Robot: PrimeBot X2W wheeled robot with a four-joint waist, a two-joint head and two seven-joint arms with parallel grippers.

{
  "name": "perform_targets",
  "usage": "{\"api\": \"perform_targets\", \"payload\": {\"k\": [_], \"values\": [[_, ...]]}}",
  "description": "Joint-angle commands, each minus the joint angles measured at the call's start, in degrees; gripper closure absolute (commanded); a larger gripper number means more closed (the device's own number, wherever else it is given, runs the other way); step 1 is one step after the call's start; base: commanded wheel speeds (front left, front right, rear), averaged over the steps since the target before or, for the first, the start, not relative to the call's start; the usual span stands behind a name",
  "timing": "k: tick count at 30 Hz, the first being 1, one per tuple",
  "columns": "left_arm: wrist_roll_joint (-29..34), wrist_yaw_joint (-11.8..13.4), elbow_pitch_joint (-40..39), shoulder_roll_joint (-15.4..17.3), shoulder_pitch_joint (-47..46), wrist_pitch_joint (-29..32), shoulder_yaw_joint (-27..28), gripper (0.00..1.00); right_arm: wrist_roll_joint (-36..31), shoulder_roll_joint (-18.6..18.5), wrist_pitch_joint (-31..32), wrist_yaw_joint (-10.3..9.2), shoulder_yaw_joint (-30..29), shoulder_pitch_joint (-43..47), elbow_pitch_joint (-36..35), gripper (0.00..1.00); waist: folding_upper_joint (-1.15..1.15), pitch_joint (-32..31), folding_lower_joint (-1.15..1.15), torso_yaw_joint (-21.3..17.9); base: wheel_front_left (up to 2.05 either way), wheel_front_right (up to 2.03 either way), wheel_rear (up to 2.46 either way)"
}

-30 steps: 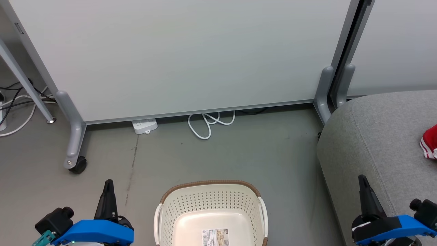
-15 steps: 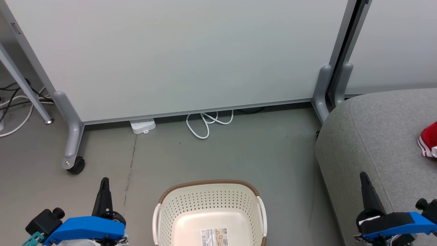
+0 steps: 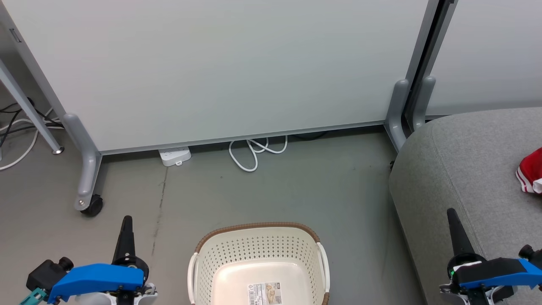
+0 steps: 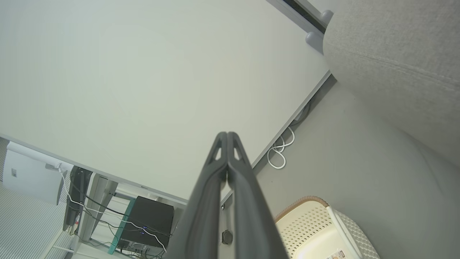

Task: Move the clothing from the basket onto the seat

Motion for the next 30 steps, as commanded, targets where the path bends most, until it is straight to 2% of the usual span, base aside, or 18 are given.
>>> {"api": "perform_targets", "payload": {"k": [1, 30], "values": [[-1.57, -0.36, -0.84, 0.07, -1.59, 0.38, 0.51, 1.00, 1.77, 0.03, 0.43, 0.02, -0.20, -1.47, -0.73, 1.00, 0.00, 0.01, 0.00, -0.04, 0.00, 0.00, 0.00], [-17.09, -0.52, -1.73, 0.07, -2.36, 4.45, 2.18, 1.00, 17.88, 0.21, 4.44, 0.02, -0.79, -2.31, -1.29, 1.00, 0.00, 0.31, 0.00, -0.82, 0.00, 0.00, 0.00]]}}
